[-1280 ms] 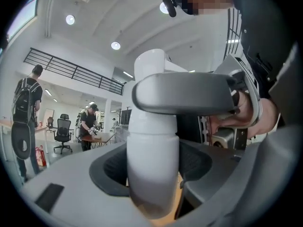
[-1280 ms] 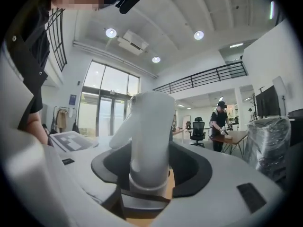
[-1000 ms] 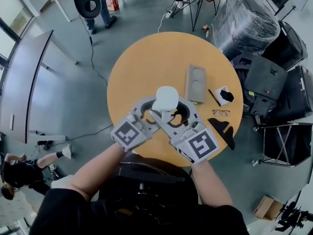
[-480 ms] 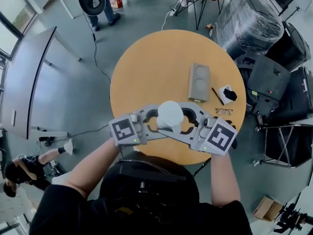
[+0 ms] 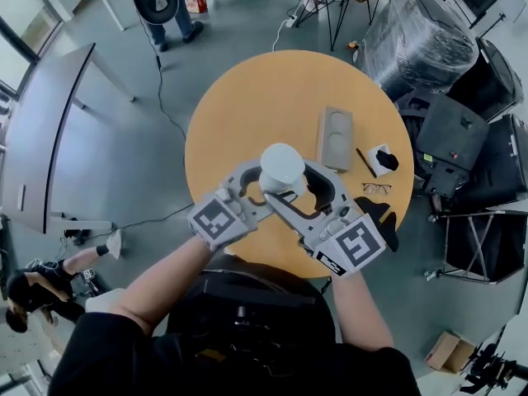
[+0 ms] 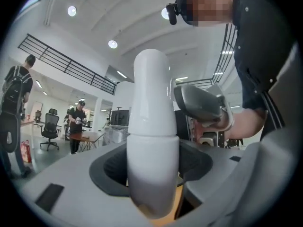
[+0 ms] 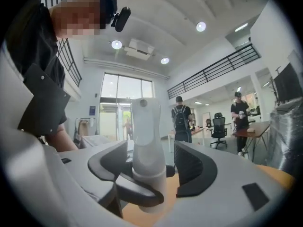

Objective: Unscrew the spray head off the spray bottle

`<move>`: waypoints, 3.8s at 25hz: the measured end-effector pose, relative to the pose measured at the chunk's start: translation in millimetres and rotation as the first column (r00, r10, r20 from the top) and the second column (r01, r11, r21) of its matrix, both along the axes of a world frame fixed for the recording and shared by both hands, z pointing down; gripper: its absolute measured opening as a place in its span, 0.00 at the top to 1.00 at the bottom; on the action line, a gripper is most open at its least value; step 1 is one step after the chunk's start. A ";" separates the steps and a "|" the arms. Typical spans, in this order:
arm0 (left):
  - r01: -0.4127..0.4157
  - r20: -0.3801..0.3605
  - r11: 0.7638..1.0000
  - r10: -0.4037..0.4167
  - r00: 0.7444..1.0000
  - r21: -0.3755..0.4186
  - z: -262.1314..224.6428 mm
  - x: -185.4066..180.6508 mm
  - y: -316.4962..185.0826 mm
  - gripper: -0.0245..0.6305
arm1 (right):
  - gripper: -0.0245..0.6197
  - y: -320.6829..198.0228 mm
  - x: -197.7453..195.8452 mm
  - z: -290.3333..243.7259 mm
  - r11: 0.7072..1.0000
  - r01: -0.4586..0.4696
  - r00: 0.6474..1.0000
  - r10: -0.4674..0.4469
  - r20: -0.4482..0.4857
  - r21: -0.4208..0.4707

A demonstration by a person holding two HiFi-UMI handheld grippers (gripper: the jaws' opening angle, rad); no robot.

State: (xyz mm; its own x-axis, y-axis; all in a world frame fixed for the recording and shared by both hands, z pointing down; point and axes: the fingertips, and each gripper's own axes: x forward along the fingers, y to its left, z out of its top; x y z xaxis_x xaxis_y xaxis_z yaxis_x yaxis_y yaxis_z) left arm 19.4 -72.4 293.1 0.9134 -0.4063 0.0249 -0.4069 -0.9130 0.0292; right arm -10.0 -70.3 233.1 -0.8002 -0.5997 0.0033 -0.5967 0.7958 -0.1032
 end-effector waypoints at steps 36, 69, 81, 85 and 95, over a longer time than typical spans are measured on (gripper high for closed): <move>-0.391 0.021 0.920 0.390 0.921 0.018 8.2 29.0 82.7 0.50 | 0.64 68.5 -1.4 -59.3 0.884 0.463 0.886 -0.464 0.015 0.066; -0.159 0.028 0.984 0.158 0.987 0.075 66.8 29.0 27.5 0.50 | 0.64 -15.5 90.2 45.9 0.963 0.167 0.981 -0.184 -0.061 -0.211; -0.131 -0.004 0.990 0.131 0.991 0.057 133.4 29.6 -23.7 0.50 | 0.64 -51.9 90.7 219.0 0.858 0.069 0.975 -0.165 -0.145 -0.509; -0.137 -0.009 0.990 0.137 0.990 0.028 174.1 28.8 -35.7 0.50 | 0.64 -60.6 88.2 274.2 0.827 0.044 0.969 -0.171 -0.177 -0.560; -0.111 0.033 0.993 0.112 0.993 -0.040 290.8 46.0 -71.1 0.50 | 0.64 -83.7 97.0 409.5 0.734 -0.005 0.970 -0.161 -0.181 -0.679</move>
